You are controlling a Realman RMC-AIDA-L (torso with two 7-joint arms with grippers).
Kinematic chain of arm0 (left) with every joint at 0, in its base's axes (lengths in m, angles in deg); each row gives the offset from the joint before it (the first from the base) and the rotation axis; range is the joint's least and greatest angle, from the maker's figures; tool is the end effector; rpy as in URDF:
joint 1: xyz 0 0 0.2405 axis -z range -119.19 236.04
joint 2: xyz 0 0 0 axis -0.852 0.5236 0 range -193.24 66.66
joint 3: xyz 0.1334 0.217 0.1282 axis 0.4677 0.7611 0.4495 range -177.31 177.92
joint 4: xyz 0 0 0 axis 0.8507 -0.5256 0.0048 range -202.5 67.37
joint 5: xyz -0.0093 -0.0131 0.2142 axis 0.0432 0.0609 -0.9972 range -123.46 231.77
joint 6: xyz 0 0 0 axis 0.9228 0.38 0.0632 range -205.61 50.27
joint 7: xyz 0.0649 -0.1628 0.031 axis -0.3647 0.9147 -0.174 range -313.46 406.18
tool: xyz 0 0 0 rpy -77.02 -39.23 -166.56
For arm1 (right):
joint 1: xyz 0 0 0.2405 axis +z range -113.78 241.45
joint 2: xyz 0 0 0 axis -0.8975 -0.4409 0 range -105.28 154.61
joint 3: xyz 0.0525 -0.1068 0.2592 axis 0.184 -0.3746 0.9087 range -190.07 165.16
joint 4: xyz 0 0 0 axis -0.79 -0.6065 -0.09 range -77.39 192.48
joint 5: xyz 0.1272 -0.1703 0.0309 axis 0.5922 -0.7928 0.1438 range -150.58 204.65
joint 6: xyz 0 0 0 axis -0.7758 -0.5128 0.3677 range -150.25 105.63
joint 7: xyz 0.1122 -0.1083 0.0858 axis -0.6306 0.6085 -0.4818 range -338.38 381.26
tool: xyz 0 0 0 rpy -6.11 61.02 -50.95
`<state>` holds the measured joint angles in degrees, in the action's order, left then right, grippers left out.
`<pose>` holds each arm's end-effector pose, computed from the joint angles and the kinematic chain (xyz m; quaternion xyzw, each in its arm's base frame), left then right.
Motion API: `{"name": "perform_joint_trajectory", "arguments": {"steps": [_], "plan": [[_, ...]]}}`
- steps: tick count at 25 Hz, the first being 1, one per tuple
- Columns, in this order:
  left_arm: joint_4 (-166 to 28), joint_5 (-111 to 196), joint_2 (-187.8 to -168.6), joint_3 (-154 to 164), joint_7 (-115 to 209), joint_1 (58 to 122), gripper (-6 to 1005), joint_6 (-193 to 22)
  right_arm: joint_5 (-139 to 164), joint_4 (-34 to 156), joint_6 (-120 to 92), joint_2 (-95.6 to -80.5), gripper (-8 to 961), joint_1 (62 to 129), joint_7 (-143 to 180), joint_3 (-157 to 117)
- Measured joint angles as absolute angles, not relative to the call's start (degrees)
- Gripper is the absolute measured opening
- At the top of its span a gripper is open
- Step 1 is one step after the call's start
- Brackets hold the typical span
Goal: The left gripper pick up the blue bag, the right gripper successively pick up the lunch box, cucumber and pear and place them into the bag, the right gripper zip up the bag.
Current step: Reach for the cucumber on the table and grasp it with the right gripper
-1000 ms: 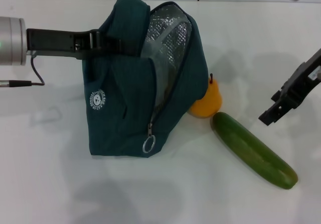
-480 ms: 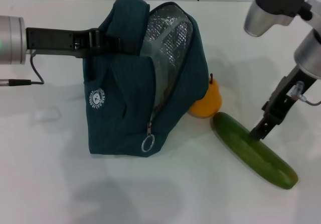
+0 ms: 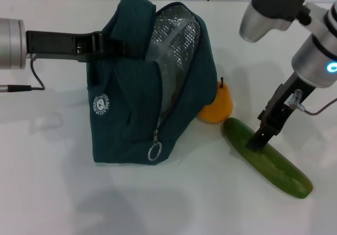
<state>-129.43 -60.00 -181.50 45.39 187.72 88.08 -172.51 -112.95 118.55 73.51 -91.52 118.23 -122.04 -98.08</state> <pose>-0.2274 0.3766 0.0182 -0.8178 -0.5228 -0.2334 0.0579 0.1404 0.3932 -0.0744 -0.9429 0.2216 -0.2452 0.0424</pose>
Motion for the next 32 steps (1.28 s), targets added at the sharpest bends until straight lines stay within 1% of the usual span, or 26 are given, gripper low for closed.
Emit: {"name": "perform_joint_trajectory", "arguments": {"steps": [8, 13, 32], "plan": [[-129.6, -60.0, -181.5, 45.4, 187.6, 87.9, 32, -172.6, -112.4, 119.0, 71.8, -91.52, 824, 118.3, -123.7, -102.0], [-129.5, -60.0, -181.5, 45.4, 187.3, 87.9, 32, -172.6, -112.3, 118.7, 71.2, -91.52, 850, 118.4, -124.4, -102.5], [-129.4, -59.5, -181.5, 45.4, 187.2, 88.1, 32, -172.5, -111.6, 114.2, 68.9, -91.52, 837, 118.4, -124.3, -104.0]]}}
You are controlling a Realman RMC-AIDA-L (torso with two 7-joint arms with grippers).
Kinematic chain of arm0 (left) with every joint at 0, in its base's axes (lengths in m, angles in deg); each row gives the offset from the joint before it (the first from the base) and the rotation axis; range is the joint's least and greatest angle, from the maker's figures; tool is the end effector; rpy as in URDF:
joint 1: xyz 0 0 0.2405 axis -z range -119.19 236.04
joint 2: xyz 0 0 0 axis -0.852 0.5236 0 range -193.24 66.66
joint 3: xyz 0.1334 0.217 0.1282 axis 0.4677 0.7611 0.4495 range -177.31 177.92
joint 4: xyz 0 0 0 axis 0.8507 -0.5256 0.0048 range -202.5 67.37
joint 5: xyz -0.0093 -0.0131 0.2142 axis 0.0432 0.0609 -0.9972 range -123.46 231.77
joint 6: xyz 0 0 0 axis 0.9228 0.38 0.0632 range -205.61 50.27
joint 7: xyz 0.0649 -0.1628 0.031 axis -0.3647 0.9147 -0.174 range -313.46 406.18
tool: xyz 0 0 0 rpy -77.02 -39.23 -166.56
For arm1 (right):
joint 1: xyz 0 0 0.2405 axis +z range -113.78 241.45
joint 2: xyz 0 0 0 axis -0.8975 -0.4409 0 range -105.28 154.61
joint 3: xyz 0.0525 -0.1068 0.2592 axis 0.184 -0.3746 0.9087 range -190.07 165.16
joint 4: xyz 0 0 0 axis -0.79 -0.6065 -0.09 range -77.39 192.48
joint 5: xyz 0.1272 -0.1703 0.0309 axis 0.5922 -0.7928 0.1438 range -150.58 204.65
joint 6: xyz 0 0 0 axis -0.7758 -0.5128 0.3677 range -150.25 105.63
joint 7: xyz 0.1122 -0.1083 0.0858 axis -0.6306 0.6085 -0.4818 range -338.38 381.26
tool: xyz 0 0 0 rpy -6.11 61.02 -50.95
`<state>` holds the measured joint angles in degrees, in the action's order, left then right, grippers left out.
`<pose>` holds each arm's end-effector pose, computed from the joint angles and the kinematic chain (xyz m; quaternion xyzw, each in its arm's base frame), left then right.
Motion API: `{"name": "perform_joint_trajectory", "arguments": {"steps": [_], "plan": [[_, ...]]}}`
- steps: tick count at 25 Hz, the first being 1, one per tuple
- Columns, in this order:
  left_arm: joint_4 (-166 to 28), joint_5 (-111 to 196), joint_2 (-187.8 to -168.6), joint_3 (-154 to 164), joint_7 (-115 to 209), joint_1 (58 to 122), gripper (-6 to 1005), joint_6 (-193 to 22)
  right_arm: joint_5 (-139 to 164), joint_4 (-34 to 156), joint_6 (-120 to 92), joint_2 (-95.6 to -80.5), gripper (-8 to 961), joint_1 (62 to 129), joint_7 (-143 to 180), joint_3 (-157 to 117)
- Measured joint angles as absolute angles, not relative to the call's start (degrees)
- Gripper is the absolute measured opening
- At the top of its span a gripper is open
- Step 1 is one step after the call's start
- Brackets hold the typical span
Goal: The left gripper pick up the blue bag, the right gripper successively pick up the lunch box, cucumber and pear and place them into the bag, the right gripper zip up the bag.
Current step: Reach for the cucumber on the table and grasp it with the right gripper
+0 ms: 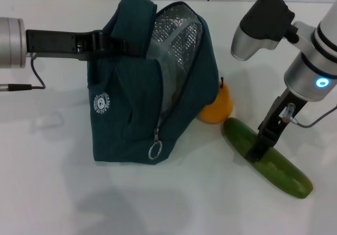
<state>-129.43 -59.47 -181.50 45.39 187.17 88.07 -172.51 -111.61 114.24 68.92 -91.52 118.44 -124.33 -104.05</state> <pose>-0.2260 0.3768 0.0189 -0.8200 -0.5176 -0.2373 0.0577 0.1544 0.3894 -0.0938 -0.9345 0.2311 -0.2672 0.0432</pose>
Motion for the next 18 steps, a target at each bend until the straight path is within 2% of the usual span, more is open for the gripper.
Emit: {"name": "perform_joint_trajectory", "arguments": {"steps": [16, 18], "plan": [[-129.6, -59.1, -181.5, 45.4, 187.1, 87.9, 32, -172.6, -111.6, 112.5, 66.6, -91.52, 833, 118.5, -125.0, -107.0], [-129.5, -58.8, -181.5, 45.4, 187.0, 87.9, 32, -172.6, -111.7, 112.4, 66.5, -91.52, 796, 118.5, -125.1, -107.0]]}}
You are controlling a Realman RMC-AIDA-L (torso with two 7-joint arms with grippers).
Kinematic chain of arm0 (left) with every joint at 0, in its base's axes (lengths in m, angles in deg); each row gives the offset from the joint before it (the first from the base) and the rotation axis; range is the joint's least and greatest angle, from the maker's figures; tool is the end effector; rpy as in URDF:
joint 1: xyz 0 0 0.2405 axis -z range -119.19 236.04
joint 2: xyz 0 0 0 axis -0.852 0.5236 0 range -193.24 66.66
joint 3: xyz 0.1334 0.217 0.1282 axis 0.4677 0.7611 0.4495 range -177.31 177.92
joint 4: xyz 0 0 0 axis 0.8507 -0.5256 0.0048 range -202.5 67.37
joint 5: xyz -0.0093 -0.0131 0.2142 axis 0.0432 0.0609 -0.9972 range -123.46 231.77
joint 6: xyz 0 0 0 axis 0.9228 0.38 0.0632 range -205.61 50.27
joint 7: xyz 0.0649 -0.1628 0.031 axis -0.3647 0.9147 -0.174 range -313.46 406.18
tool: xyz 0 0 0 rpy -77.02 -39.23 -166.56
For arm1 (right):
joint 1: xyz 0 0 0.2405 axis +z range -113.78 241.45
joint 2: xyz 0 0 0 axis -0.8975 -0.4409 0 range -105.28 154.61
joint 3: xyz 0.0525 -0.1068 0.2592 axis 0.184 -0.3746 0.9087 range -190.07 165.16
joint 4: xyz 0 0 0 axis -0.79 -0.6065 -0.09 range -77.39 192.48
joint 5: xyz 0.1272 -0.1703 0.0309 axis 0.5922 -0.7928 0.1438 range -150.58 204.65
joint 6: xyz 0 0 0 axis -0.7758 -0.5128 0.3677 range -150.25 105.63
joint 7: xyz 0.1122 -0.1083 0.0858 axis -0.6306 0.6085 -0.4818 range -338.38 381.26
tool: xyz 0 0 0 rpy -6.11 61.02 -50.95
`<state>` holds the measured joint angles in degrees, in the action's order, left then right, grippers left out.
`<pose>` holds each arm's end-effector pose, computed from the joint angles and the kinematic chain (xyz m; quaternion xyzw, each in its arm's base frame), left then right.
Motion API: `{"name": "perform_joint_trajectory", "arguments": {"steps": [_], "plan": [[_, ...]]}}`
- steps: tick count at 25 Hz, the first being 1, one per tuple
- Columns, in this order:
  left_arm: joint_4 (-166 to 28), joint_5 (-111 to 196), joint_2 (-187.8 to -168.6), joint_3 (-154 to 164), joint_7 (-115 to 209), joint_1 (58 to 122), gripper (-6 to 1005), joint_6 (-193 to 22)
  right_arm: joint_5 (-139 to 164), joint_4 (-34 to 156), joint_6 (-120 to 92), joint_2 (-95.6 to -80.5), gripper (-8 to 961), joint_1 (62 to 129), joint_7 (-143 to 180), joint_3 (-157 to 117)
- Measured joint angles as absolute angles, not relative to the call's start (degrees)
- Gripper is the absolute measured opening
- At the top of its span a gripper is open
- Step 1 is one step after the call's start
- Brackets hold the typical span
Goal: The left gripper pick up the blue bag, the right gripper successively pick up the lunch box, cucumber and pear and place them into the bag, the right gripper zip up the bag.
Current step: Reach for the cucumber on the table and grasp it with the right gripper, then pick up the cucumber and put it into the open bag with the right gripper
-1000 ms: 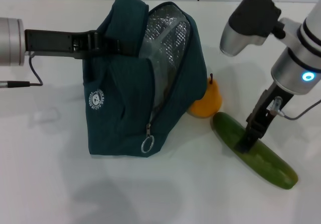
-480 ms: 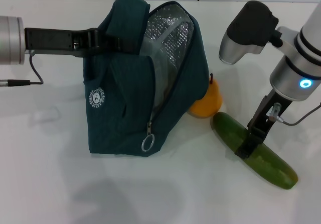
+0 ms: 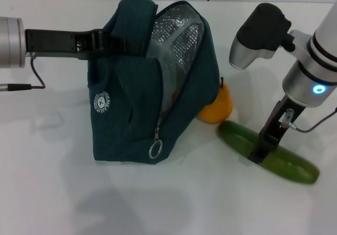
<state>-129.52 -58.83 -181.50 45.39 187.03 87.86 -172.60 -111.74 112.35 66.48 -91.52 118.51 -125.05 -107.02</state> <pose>-0.2253 0.3761 0.0199 -0.8198 -0.5159 -0.2420 0.0566 0.1633 0.3892 -0.1013 -0.9304 0.2293 -0.2817 0.0501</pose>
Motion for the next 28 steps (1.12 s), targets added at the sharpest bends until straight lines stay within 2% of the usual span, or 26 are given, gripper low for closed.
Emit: {"name": "perform_joint_trajectory", "arguments": {"steps": [9, 28], "plan": [[-129.6, -58.7, -181.5, 45.4, 186.8, 87.9, 32, -172.6, -111.5, 111.7, 66.5, -91.51, 628, 118.6, -125.1, -107.0], [-129.5, -58.6, -181.5, 45.4, 186.6, 87.9, 32, -172.7, -112.2, 112.3, 68.6, -91.52, 610, 118.9, -125.2, -106.6]]}}
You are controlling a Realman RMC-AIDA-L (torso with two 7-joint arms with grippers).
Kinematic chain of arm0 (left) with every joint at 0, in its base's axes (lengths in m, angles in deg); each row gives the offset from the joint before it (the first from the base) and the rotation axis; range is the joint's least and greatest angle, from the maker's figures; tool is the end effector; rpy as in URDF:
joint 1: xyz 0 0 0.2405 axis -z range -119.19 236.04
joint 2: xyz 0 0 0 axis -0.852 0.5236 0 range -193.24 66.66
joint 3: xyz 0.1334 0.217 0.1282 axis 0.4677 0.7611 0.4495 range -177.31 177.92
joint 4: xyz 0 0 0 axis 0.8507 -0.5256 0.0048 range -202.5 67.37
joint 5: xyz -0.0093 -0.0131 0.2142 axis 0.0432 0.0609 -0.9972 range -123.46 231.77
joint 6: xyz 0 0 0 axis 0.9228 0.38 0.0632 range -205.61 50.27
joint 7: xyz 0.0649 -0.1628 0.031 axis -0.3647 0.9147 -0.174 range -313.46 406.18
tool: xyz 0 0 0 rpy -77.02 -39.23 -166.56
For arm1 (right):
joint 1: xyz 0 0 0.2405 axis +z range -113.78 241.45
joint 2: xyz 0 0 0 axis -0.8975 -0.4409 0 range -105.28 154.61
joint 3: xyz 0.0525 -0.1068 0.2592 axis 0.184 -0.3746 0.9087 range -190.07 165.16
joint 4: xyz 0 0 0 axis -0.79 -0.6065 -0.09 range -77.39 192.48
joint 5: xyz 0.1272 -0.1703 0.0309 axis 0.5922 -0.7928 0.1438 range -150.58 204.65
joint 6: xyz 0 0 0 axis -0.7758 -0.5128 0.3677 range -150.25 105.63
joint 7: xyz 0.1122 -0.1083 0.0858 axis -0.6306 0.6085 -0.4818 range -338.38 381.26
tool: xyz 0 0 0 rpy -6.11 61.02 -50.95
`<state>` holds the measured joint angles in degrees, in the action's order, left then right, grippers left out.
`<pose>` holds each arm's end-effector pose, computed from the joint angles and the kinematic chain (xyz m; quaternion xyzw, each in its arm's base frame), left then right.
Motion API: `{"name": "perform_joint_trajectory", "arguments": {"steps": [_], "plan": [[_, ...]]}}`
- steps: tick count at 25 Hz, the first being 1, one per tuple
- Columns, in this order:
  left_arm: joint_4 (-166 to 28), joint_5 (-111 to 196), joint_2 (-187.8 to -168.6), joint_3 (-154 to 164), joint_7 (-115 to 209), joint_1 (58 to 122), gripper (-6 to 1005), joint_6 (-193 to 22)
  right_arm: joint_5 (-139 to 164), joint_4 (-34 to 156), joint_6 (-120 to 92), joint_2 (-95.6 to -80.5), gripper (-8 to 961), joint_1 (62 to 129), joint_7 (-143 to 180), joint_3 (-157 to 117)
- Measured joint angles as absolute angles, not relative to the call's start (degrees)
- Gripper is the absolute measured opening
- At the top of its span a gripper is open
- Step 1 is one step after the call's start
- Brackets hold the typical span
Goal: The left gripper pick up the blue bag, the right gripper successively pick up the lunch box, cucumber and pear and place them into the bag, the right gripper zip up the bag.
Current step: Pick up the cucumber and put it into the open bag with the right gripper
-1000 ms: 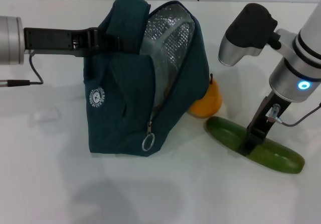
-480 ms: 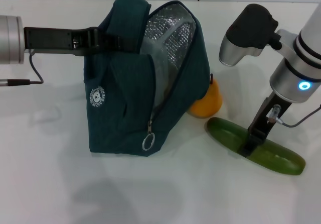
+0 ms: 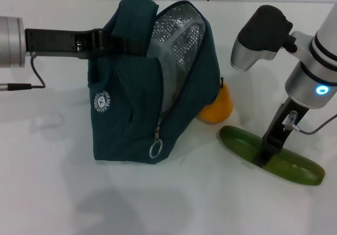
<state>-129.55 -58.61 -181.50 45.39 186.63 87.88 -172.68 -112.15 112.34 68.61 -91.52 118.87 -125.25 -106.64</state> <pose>-0.2244 0.3761 0.0202 -0.8218 -0.5121 -0.2433 0.0564 0.1638 0.3857 -0.0982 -0.9262 0.2329 -0.2935 0.0413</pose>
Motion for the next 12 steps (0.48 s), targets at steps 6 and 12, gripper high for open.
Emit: {"name": "perform_joint_trajectory", "arguments": {"steps": [6, 12], "plan": [[-129.5, -58.6, -181.5, 45.4, 186.6, 87.9, 32, -172.7, -112.3, 114.0, 69.9, -91.36, 609, 118.8, -125.9, -106.5], [-129.6, -58.5, -181.5, 45.4, 186.6, 87.9, 32, -172.7, -112.3, 114.6, 70.3, -91.34, 609, 118.5, -125.9, -106.6]]}}
